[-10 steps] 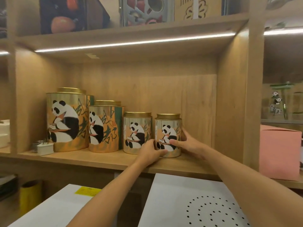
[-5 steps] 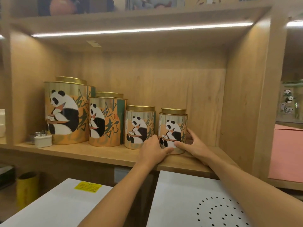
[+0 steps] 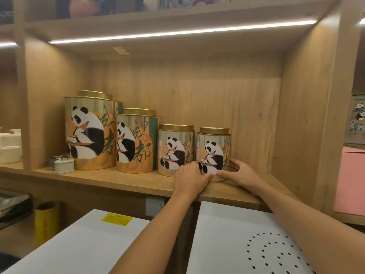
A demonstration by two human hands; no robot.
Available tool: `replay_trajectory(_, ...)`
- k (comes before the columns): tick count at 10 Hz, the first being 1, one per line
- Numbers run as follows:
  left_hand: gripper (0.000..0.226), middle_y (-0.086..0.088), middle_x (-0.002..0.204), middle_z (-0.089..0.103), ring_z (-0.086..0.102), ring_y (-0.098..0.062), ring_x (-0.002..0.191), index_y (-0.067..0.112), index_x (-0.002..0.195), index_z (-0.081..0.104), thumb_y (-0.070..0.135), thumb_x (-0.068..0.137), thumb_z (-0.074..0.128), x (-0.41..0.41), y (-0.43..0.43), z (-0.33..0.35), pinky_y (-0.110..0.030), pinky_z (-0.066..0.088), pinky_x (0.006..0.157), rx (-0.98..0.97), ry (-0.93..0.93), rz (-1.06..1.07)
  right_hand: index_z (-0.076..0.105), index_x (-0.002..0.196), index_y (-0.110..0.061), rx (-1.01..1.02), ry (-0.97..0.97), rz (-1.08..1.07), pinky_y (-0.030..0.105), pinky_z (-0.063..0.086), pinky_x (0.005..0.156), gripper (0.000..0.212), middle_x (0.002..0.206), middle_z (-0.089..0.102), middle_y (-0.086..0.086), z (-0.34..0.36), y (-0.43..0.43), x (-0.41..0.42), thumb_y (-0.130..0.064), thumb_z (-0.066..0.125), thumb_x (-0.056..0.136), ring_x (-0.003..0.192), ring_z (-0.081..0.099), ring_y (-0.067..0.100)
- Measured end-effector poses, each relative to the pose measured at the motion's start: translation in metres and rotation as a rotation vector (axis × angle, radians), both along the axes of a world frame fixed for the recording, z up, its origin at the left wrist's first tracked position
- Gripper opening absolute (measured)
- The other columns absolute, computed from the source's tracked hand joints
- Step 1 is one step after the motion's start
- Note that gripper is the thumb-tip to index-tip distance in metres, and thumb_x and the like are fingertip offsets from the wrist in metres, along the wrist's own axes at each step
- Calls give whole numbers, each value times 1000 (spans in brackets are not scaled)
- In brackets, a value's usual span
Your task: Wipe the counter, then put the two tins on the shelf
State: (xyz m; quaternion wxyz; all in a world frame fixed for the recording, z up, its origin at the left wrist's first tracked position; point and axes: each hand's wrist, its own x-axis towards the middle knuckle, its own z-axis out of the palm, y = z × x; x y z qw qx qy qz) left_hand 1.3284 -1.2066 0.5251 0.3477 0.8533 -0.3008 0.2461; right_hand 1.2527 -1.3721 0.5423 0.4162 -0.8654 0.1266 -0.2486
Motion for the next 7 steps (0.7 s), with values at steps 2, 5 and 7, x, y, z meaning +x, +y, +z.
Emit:
replay_trajectory(2, 50, -2, 84, 67, 63, -17, 78, 13, 95, 62, 60, 79, 66, 0, -1, 1, -33, 56, 70, -11, 24, 0, 33, 147, -16, -35, 4, -56, 31, 43, 93, 91, 149, 45, 7, 0, 2, -1, -47, 77, 74, 129, 49, 24)
replay_trajectory(5, 42, -2, 82, 64, 62, -19, 81, 12, 92, 62, 52, 82, 67, -1, 2, 5, -31, 53, 68, -29, 59, -11, 32, 149, -19, -88, 51, -54, 33, 42, 98, 89, 148, 46, 5, 3, 7, 1, -52, 72, 76, 129, 49, 22)
replay_trajectory(7, 39, -5, 89, 66, 61, -20, 87, 11, 96, 61, 47, 84, 67, 6, -3, -4, -34, 55, 75, -35, 45, -12, 29, 150, -24, -156, 114, -67, 35, 42, 103, 93, 149, 45, 3, 2, 19, -6, -59, 71, 74, 132, 46, 23)
